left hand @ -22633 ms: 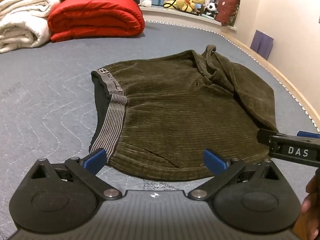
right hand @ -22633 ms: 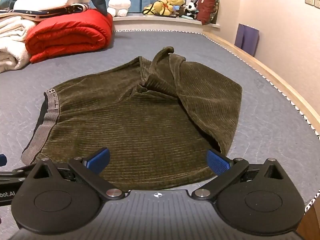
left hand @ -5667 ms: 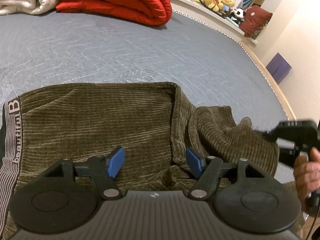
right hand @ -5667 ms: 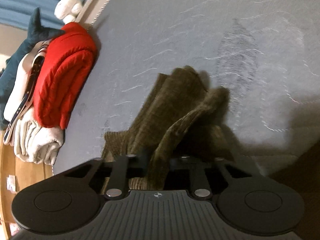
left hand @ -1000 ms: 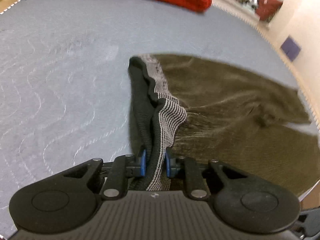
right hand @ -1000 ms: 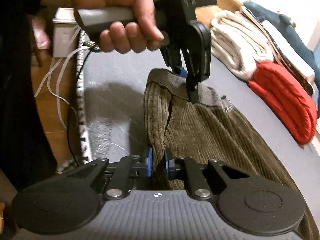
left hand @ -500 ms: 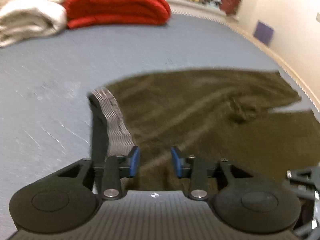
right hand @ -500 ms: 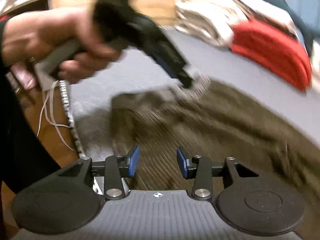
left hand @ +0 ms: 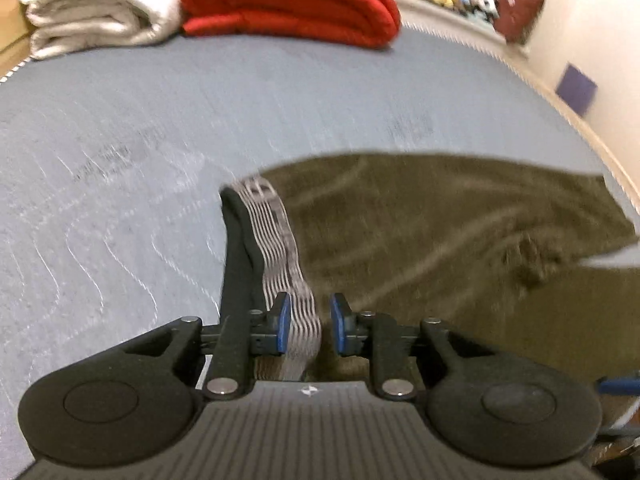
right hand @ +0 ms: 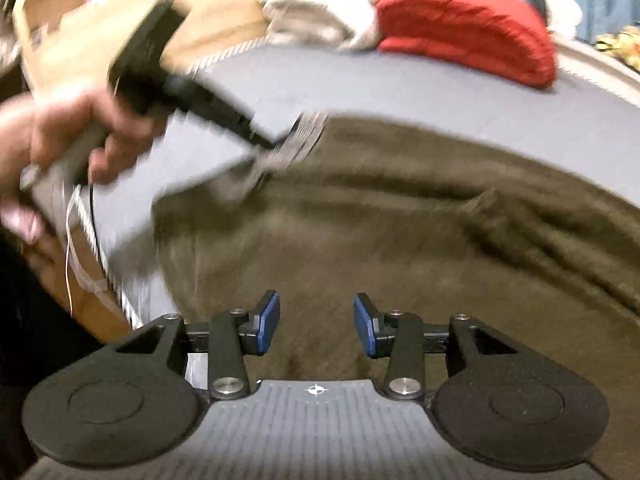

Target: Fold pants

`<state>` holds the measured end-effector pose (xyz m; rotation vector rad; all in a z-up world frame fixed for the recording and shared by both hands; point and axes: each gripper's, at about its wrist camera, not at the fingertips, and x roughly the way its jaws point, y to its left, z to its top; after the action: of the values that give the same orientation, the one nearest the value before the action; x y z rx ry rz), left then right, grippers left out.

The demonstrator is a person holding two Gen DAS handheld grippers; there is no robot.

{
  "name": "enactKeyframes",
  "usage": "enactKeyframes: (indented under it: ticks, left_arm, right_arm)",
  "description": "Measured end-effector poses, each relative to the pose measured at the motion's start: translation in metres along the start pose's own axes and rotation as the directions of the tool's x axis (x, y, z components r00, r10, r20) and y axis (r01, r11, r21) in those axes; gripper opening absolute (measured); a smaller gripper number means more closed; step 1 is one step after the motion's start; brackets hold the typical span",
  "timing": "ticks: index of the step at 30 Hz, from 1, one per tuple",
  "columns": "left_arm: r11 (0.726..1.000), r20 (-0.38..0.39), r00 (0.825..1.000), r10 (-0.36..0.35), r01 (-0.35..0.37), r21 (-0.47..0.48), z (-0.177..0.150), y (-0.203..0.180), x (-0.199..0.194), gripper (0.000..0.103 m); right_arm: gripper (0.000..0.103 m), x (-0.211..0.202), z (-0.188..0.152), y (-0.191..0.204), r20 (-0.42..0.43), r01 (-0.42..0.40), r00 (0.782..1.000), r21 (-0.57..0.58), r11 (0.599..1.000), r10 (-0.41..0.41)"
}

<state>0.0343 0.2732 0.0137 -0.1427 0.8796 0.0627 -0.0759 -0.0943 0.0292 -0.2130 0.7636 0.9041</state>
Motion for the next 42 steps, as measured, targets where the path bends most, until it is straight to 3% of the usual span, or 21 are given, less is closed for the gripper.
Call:
enactKeyframes:
  ticks: [8, 12, 16, 18, 20, 22, 25, 28, 30, 31, 32, 33, 38, 42]
  left_arm:
    - [0.997, 0.131, 0.990, 0.048, -0.040, -0.059, 0.029, 0.004, 0.013, 0.024]
    - [0.993, 0.132, 0.991, 0.037, -0.022, -0.115, 0.043, 0.006, 0.029, 0.024]
    - [0.997, 0.134, 0.991, 0.019, -0.008, -0.078, 0.072, -0.006, 0.054, 0.024]
    - [1.000, 0.140, 0.990, 0.016, -0.012, -0.027, 0.089, -0.014, 0.072, 0.030]
    - [1.000, 0.117, 0.993, -0.001, -0.001, 0.021, 0.107, -0.022, 0.096, 0.056]
    - [0.996, 0.078, 0.997, -0.015, 0.008, 0.084, 0.122, -0.028, 0.121, 0.068]
    - [0.988, 0.031, 1.000, -0.003, -0.002, 0.152, 0.136, -0.031, 0.152, 0.077]
    - [0.982, -0.060, 0.998, -0.030, 0.041, 0.183, 0.144, -0.029, 0.180, 0.077]
    - [0.974, -0.114, 0.993, -0.038, 0.062, 0.219, 0.146, -0.029, 0.193, 0.075]
    - [0.969, -0.142, 0.988, -0.064, 0.096, 0.226, 0.146, -0.028, 0.195, 0.056]
    - [0.963, -0.158, 0.983, -0.093, 0.129, 0.238, 0.145, -0.029, 0.194, 0.023]
    - [0.956, -0.151, 0.986, -0.078, 0.116, 0.269, 0.147, -0.032, 0.190, 0.011]
    - [0.891, -0.060, 0.996, -0.063, 0.084, 0.446, 0.144, -0.058, 0.130, 0.011]
    - [0.823, 0.056, 0.993, -0.102, 0.053, 0.566, 0.117, -0.089, 0.041, 0.010]
  right_arm:
    - [0.052, -0.078, 0.041, -0.074, 0.203, 0.036, 0.977, 0.157, 0.987, -0.068]
    - [0.053, -0.100, 0.046, -0.116, 0.229, 0.075, 0.964, 0.249, 0.966, -0.134]
    - [0.054, -0.102, 0.042, -0.158, 0.194, 0.077, 0.964, 0.442, 0.894, -0.179]
    - [0.054, -0.100, 0.035, -0.173, 0.178, 0.079, 0.964, 0.512, 0.856, -0.195]
    - [0.054, -0.097, 0.031, -0.181, 0.161, 0.087, 0.965, 0.548, 0.832, -0.207]
    - [0.054, -0.095, 0.026, -0.187, 0.148, 0.094, 0.965, 0.570, 0.816, -0.215]
    - [0.054, -0.100, 0.018, -0.198, 0.139, 0.089, 0.966, 0.607, 0.790, -0.216]
    - [0.054, -0.112, 0.011, -0.209, 0.141, 0.090, 0.963, 0.638, 0.765, -0.230]
    - [0.054, -0.120, 0.006, -0.216, 0.142, 0.097, 0.959, 0.655, 0.749, -0.247]
    - [0.054, -0.123, 0.005, -0.219, 0.141, 0.102, 0.956, 0.663, 0.741, -0.257]
    - [0.054, -0.125, 0.003, -0.222, 0.138, 0.108, 0.954, 0.670, 0.734, -0.267]
    - [0.054, -0.127, 0.002, -0.224, 0.135, 0.115, 0.951, 0.677, 0.727, -0.277]
    - [0.054, -0.138, -0.011, -0.233, 0.099, 0.170, 0.937, 0.711, 0.683, -0.336]
    - [0.054, -0.156, -0.023, -0.243, 0.080, 0.193, 0.916, 0.770, 0.608, -0.392]
